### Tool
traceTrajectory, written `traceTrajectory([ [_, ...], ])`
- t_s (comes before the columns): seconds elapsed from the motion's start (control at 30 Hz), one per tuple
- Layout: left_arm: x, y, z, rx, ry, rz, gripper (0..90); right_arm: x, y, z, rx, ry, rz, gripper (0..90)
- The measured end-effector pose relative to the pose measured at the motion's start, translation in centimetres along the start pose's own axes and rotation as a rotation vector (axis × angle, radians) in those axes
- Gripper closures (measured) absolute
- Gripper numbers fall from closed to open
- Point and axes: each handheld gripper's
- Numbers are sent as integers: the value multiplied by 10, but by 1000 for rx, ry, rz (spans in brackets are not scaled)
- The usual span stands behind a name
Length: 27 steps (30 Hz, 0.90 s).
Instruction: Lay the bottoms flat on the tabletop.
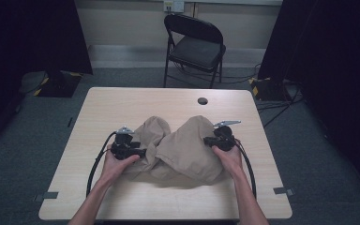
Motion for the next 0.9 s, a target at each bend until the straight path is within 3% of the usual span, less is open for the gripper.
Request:
traceTrajectory([
  [0.13,-3,-2,2,11,-62,-15,570,1,4,1,26,-13,57,900],
  [0.2,-3,0,3,8,-80,-4,771,5,9,1,30,-16,85,900],
  [0.27,-1,5,2,-24,-66,15,873,11,18,1,28,-10,117,900],
  [0.33,3,14,4,-49,-51,58,886,17,27,0,35,-6,156,900],
  [0.43,10,35,11,-81,-73,116,889,29,47,-3,44,7,223,900],
  [0.5,12,52,16,-126,-59,175,889,33,59,-7,41,28,253,900],
  [0.57,11,68,22,-139,-74,206,889,34,74,-13,42,41,284,900],
  [0.63,7,83,31,-121,-130,221,889,31,88,-20,43,66,303,900],
  [0.73,-2,101,39,-131,-155,250,889,22,111,-30,41,84,333,900],
  [0.83,-15,117,43,-142,-164,266,889,5,130,-37,54,86,351,900],
  [0.9,-27,123,44,-165,-148,262,889,-8,136,-42,66,80,346,900],
])
Point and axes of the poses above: each handheld gripper's, and its own axes: y roughly backward along the jaws, x roughly out of its top, z roughly to its right, and after that the axes turned 11 degrees about y, right-handed
